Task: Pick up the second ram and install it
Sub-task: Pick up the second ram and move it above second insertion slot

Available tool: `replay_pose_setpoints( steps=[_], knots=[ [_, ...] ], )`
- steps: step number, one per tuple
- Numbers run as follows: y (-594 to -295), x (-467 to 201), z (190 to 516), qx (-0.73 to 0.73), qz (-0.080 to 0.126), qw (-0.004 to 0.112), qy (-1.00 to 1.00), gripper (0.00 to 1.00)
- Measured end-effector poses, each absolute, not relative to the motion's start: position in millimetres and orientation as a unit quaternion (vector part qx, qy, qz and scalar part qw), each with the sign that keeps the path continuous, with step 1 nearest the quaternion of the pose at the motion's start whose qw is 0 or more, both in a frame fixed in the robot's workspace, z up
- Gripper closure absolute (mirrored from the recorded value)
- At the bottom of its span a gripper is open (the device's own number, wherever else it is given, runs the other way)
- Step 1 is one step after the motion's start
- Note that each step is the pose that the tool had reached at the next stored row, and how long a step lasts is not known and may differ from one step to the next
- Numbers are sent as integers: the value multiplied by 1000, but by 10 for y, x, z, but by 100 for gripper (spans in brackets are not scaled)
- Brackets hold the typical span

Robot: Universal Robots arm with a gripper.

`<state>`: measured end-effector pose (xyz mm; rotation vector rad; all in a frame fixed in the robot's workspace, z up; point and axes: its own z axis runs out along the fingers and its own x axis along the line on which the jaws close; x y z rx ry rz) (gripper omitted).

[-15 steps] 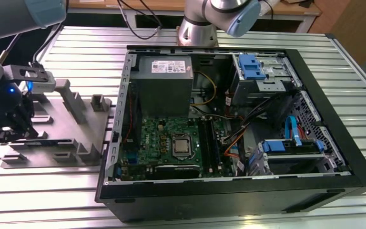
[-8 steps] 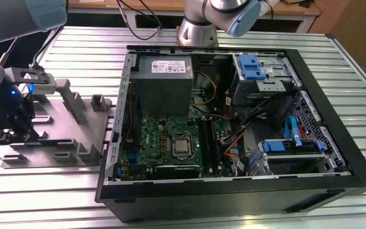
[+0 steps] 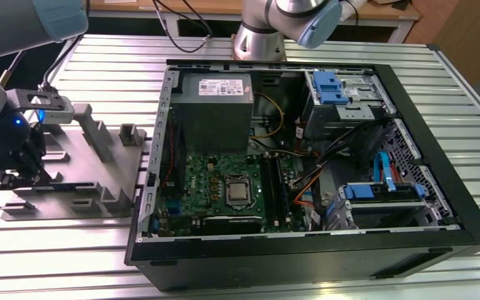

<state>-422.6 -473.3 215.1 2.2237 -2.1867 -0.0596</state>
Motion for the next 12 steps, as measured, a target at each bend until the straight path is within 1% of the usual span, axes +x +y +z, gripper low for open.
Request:
replay_pose_setpoints(
  steps=[2, 5, 7, 8, 12],
  knots=[
    [-4733, -4226, 2151, 713, -19, 11, -701, 89],
    [-4733, -4225, 2151, 713, -19, 11, -701, 71],
    [-4733, -4226, 2150, 713, -19, 11, -700, 71],
    [-4733, -4225, 2151, 714, -19, 11, -700, 64],
    [-4733, -4225, 2117, 714, -17, 13, -700, 64]
  ],
)
